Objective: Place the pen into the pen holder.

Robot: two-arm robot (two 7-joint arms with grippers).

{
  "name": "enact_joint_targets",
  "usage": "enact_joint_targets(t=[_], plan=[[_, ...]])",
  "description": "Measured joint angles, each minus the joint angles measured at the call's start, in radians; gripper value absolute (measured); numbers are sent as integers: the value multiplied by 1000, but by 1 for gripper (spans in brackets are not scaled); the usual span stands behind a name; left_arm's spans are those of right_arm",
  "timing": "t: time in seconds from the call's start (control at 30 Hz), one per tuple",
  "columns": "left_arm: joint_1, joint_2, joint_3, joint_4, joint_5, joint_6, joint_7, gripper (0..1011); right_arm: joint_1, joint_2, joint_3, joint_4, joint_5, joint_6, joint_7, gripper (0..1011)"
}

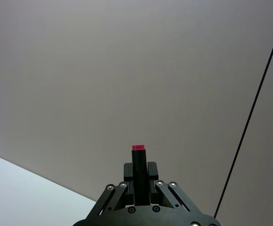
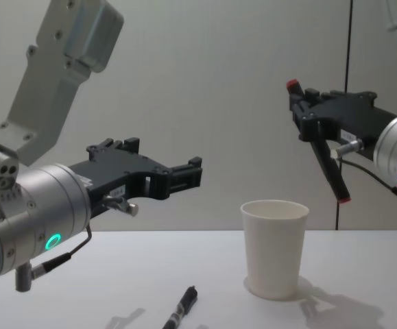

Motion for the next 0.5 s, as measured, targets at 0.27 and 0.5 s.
enact_joint_targets(t=[0.27, 0.5], plan=[[0, 0, 0, 0, 0, 0, 0, 1000, 14, -17, -3, 44, 3, -65, -2, 165], [0, 0, 0, 0, 0, 0, 0, 1000, 30, -35, -6, 93, 16, -126, 0, 165]])
